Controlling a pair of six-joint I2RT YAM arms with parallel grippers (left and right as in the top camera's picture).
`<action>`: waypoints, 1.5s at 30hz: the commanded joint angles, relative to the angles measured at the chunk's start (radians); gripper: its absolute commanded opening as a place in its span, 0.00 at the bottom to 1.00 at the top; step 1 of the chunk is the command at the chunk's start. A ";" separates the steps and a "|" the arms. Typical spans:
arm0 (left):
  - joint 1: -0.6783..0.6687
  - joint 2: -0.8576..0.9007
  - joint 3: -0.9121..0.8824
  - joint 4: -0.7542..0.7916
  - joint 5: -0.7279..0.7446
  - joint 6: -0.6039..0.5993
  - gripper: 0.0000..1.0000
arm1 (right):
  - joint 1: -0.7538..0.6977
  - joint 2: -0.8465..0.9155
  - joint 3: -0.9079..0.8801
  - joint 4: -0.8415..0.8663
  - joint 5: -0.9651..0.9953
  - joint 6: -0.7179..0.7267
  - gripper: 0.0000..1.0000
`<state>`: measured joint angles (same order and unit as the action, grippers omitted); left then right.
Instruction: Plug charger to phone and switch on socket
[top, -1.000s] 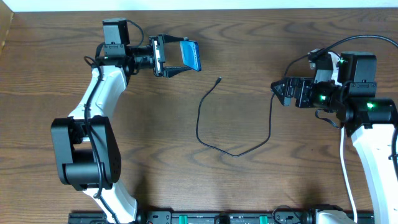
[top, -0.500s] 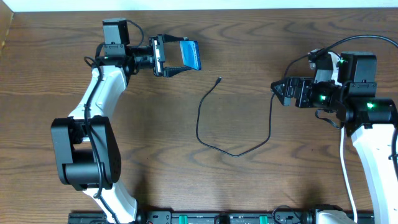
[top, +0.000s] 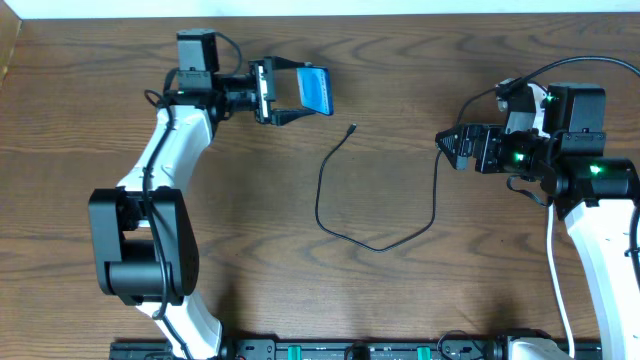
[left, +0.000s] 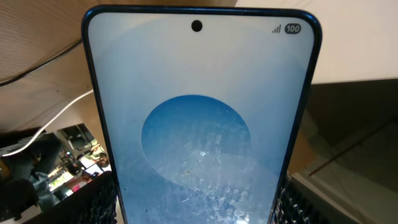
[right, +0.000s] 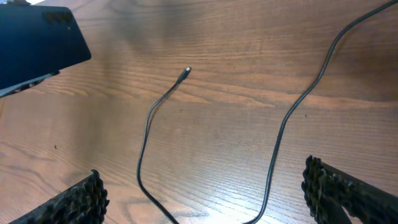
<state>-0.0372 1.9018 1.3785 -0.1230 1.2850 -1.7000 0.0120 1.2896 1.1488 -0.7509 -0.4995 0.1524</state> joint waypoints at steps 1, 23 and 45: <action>-0.026 -0.016 0.015 0.006 -0.014 0.031 0.65 | 0.024 0.005 0.019 0.007 -0.009 0.011 0.99; -0.111 -0.016 0.015 0.006 -0.014 0.050 0.65 | 0.251 0.011 0.019 0.265 -0.007 0.063 0.98; -0.115 -0.016 0.015 0.005 -0.021 0.092 0.65 | 0.446 0.196 0.019 0.583 0.116 0.192 0.88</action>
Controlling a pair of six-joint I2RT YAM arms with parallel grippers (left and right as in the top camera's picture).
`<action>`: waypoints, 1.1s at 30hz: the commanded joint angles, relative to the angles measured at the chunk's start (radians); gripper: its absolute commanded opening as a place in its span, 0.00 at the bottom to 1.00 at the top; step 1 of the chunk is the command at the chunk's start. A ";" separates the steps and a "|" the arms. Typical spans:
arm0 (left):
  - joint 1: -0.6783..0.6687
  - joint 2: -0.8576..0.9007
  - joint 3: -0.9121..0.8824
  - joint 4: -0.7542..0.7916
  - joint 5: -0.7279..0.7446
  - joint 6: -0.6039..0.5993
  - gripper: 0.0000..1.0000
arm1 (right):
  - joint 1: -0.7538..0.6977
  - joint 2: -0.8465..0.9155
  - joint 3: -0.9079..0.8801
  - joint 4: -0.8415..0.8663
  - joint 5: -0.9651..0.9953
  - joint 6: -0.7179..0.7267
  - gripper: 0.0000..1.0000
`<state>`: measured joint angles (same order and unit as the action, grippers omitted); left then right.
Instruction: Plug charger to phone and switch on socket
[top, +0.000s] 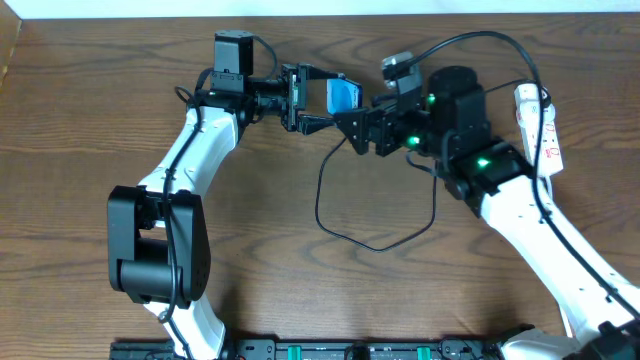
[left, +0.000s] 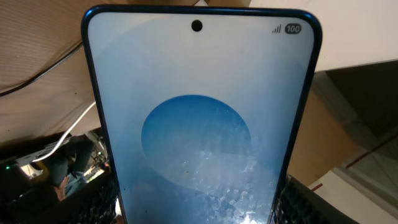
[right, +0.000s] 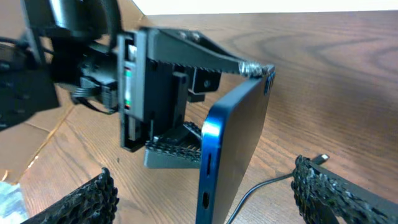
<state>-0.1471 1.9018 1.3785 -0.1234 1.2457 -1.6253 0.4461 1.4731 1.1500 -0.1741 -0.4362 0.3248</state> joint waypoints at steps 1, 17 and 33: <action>-0.005 -0.016 0.015 0.006 0.018 0.017 0.65 | 0.012 0.016 0.018 0.007 0.056 0.019 0.88; -0.005 -0.016 0.015 0.006 0.018 0.044 0.65 | 0.037 0.080 0.018 0.091 0.071 0.072 0.68; -0.005 -0.016 0.015 0.006 0.018 0.047 0.65 | 0.063 0.129 0.018 0.143 0.121 0.098 0.29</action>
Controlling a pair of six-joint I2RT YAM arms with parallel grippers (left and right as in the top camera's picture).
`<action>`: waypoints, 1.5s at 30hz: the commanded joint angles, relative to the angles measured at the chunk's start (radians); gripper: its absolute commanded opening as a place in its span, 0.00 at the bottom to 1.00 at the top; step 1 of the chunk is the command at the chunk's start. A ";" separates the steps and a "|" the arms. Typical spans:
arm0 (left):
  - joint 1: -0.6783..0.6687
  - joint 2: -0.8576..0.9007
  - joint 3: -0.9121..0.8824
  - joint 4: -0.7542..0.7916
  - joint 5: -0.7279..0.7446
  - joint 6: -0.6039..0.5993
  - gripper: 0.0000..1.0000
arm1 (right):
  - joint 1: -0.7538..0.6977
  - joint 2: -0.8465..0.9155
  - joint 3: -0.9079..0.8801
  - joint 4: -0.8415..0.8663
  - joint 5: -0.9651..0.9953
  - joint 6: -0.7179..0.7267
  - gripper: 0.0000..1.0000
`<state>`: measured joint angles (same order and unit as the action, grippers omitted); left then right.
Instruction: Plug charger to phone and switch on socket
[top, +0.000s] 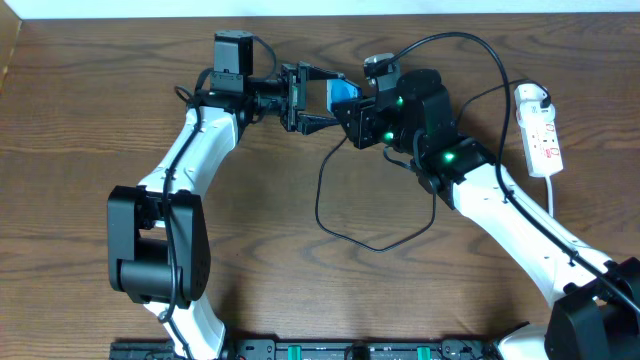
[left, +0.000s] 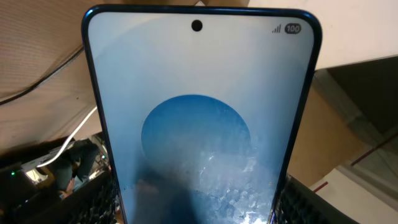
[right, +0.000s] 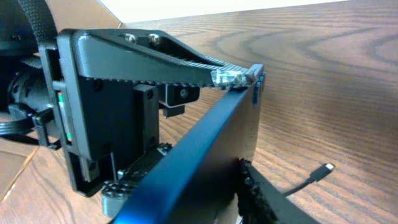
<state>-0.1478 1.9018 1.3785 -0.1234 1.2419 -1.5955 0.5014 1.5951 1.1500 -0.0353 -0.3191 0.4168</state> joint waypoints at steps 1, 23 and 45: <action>-0.005 -0.016 0.015 0.006 0.022 0.018 0.65 | 0.007 0.006 0.018 0.006 0.004 0.006 0.27; -0.004 -0.016 0.015 0.006 0.021 0.082 0.74 | -0.040 0.006 0.018 0.029 0.029 0.265 0.01; -0.004 -0.016 0.015 0.006 -0.139 0.387 0.83 | -0.148 0.007 0.018 0.024 0.010 1.082 0.02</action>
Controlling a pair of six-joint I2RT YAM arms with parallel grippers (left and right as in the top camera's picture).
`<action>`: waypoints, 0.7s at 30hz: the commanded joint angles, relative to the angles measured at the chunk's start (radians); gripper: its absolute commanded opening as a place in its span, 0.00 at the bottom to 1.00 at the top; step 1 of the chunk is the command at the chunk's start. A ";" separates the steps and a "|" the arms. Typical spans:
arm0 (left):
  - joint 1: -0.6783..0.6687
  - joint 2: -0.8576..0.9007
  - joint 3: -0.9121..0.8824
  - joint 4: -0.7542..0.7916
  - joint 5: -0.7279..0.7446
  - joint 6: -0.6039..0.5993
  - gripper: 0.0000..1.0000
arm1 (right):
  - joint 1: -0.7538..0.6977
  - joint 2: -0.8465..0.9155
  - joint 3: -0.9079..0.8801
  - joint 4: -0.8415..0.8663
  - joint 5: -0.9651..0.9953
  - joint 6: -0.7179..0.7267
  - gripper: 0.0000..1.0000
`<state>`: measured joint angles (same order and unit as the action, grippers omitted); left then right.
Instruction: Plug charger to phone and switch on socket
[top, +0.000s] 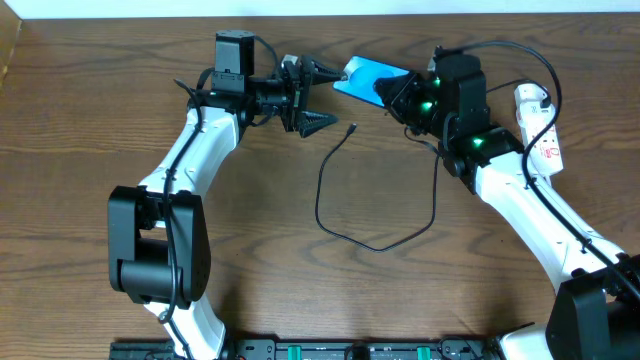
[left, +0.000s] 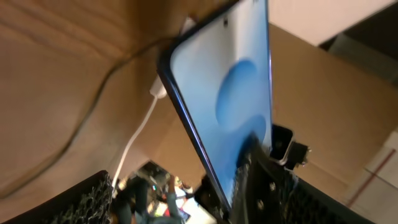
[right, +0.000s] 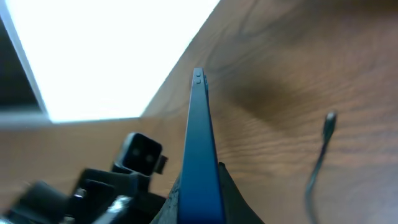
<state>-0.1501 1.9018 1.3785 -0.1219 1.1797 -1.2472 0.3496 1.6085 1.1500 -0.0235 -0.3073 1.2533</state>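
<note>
The blue phone (top: 368, 76) hangs above the table's far centre, screen lit, with my right gripper (top: 393, 91) shut on its lower end. In the right wrist view the phone (right: 199, 137) is edge-on between my fingers (right: 229, 193). To its left my left gripper (top: 328, 94) stands open and empty; from its wrist view the phone (left: 230, 99) is tilted ahead of it. The black charger cable (top: 330, 215) loops on the table, its plug tip (top: 353, 127) just below the phone. The white socket strip (top: 540, 125) lies at the right edge.
The cable runs from its loop up under my right arm towards the socket strip. A black rail (top: 350, 350) lines the table's near edge. Bare wood (top: 80, 200) lies to the left and in front of the loop.
My left gripper has opened and let go of the phone. My right gripper is now shut on it and holds it a little further right, tilted flatter.
My left gripper held the phone upright at the far left while the right gripper stood open at the right. Then the phone was at the far centre, the open right gripper facing it, then right at it. Now the right holds it alone.
</note>
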 joint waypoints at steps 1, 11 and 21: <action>-0.002 -0.016 0.015 0.005 -0.094 0.039 0.81 | 0.007 -0.006 0.018 0.012 0.010 0.285 0.02; -0.002 -0.016 0.015 0.006 -0.254 -0.044 0.70 | 0.065 -0.005 0.018 0.018 0.086 0.424 0.02; -0.002 -0.016 0.015 0.164 -0.272 -0.137 0.68 | 0.097 -0.002 0.018 0.032 0.107 0.463 0.01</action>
<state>-0.1501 1.9018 1.3785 0.0036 0.9211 -1.3285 0.4374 1.6096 1.1500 -0.0032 -0.2226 1.6920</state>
